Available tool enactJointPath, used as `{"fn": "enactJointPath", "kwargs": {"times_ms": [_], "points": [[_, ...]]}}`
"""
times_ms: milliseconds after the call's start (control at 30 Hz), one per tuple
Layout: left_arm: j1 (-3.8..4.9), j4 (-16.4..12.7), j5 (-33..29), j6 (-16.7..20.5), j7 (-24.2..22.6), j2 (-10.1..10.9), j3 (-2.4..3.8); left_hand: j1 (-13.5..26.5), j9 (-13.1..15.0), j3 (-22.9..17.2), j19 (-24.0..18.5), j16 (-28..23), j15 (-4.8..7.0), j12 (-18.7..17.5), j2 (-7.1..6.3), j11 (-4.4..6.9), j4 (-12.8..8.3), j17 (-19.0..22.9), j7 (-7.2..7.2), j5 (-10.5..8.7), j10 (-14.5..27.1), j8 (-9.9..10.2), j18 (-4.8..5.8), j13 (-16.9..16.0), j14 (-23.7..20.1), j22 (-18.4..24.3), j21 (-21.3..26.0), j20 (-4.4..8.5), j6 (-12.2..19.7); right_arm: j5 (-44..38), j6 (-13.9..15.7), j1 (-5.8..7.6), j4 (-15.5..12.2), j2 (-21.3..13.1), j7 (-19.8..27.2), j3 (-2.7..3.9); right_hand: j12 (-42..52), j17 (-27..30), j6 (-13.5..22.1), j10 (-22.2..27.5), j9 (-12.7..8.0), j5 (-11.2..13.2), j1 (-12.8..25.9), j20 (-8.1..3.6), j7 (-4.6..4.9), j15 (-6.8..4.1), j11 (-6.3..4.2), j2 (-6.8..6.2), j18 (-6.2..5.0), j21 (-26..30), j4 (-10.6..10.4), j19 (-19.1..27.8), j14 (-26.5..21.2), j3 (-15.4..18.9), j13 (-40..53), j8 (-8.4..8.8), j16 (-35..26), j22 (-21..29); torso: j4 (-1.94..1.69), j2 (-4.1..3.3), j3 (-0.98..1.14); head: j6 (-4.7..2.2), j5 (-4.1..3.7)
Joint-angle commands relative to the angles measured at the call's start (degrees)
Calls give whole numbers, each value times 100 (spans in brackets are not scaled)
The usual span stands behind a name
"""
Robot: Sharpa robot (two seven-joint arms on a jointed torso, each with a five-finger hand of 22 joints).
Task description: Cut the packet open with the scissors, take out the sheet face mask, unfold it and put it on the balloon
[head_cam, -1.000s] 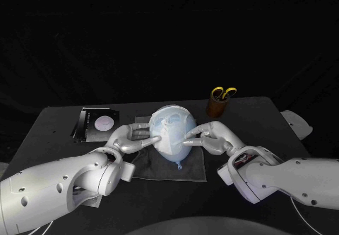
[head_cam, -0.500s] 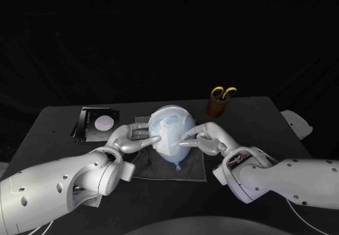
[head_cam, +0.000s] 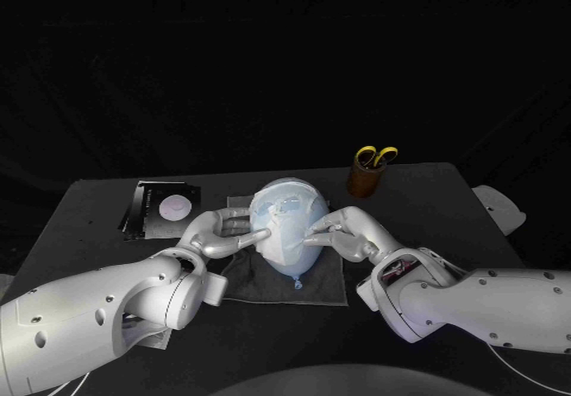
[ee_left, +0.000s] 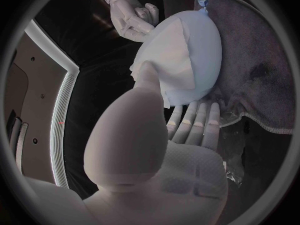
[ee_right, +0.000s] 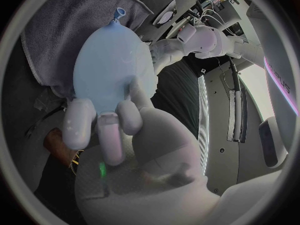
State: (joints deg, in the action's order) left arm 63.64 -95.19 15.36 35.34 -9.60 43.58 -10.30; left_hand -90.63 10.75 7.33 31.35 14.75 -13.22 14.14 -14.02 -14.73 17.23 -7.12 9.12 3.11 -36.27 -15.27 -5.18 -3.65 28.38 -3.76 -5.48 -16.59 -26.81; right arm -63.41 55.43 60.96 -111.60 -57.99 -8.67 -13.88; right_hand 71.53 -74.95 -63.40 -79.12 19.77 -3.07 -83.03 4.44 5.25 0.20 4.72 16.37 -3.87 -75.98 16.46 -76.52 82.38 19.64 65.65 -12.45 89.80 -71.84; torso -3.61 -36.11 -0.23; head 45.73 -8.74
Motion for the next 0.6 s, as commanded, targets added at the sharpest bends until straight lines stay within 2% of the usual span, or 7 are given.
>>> {"fn": "enactJointPath", "kwargs": {"times_ms": [33, 333, 600], "points": [[0, -41, 4, -71, -15, -26, 3, -13, 7, -29, 36, -20, -14, -6, 49, 8, -3, 9, 760, -6, -51, -34, -46, -6, 41, 5, -34, -4, -35, -224, 161, -15, 12, 30, 1, -4, 1847, -1505, -119, -1088, 39, 29, -107, -69, -54, -307, -428, 54, -87, -8, -20, 6, 762, -227, 2435, -60, 20, -14, 1, -1, 1, -9, -14], [0, -47, 1, -70, -2, -23, 3, -12, 2, -30, 39, -36, -14, -17, 52, 8, -3, 16, 760, -7, -48, -26, -50, -4, 26, 7, -33, -3, -29, -234, 195, -19, 27, 54, 190, -3, 1847, -1505, -144, -1088, 96, 24, -156, -104, -38, -318, -426, 42, -69, -48, 20, -31, 762, -608, 2435, -81, 20, -79, -1, -3, 0, -20, -61], [0, -47, -11, -76, 14, -15, 3, -12, 2, -30, 39, -36, -14, -17, 52, 8, -3, 16, 760, -7, -48, -26, -50, -4, 26, 7, -33, -3, -29, -195, 207, -20, -48, -25, 340, -3, 1847, -1505, -201, -1088, 128, 23, -180, -108, -60, -323, -440, 38, -64, -67, 29, -40, 762, -866, 2435, -114, 20, -112, 0, -1, 0, -21, -65]]}}
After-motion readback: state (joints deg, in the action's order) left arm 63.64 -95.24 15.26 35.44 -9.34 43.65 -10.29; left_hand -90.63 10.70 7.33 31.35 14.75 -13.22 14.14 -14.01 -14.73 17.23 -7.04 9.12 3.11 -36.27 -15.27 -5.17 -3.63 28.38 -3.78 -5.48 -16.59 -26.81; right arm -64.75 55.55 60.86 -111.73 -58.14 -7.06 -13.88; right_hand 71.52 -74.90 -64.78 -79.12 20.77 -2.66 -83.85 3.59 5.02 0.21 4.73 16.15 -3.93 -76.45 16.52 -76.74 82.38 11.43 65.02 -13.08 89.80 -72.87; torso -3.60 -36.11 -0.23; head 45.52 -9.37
